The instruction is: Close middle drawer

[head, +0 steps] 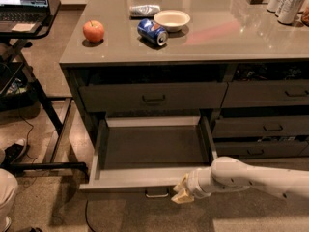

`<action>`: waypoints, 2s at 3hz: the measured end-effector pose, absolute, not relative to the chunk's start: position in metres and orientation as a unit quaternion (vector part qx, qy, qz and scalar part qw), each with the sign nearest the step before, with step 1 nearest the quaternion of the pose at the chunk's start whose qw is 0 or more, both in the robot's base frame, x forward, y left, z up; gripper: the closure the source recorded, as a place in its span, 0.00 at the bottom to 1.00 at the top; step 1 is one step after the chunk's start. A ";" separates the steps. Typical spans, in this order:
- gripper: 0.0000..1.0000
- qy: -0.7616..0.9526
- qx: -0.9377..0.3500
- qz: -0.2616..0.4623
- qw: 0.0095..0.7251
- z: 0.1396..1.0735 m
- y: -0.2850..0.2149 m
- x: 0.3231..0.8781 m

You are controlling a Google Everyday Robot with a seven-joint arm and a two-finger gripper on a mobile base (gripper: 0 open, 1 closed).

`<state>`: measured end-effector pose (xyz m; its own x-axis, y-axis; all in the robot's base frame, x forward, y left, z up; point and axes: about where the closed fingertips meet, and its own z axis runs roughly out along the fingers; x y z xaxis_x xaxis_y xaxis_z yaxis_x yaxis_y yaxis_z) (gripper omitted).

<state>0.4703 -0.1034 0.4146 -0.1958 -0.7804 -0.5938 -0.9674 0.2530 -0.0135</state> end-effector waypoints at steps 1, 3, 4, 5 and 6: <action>0.00 0.749 -0.584 0.184 0.254 0.413 -0.103 0.473; 0.00 0.718 -0.604 0.161 0.306 0.404 -0.082 0.555; 0.00 0.717 -0.605 0.161 0.307 0.404 -0.082 0.554; 0.19 0.711 -0.612 0.130 0.321 0.406 -0.087 0.575; 0.43 0.703 -0.615 0.077 0.348 0.418 -0.102 0.621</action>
Offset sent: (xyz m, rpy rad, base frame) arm 0.0862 0.0103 -0.0138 0.0201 -0.1346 0.0406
